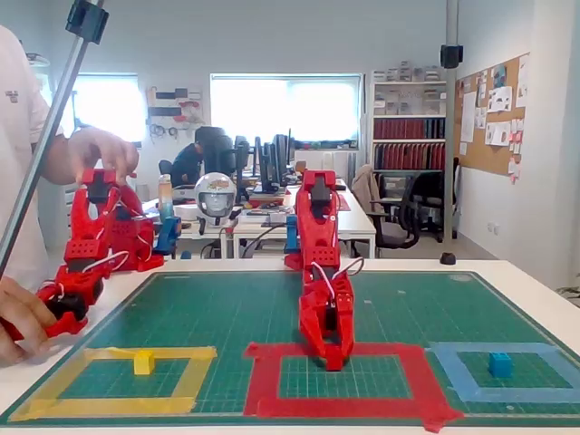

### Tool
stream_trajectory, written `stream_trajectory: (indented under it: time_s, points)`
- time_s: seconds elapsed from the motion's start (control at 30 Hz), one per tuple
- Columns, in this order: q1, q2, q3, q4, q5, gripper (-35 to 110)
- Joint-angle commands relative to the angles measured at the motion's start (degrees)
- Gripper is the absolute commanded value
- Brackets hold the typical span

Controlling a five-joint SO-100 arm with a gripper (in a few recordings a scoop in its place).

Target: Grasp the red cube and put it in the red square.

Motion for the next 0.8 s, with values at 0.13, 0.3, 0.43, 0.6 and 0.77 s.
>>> stream_trajectory:
  time_s: [0.13,0.3,0.43,0.6,0.77]
  points:
    - [-1.1,5.5,-1.7,8.9,-1.6,-2]
    - [-1.1,7.6,-1.6,12.8,-1.3,-2]
    - [-1.1,7.9,-1.3,12.8,-1.5,-1]
    - [-1.0,8.0,-1.5,12.8,-1.1,-1]
    - [-0.7,8.1,-1.6,12.8,-0.9,2]
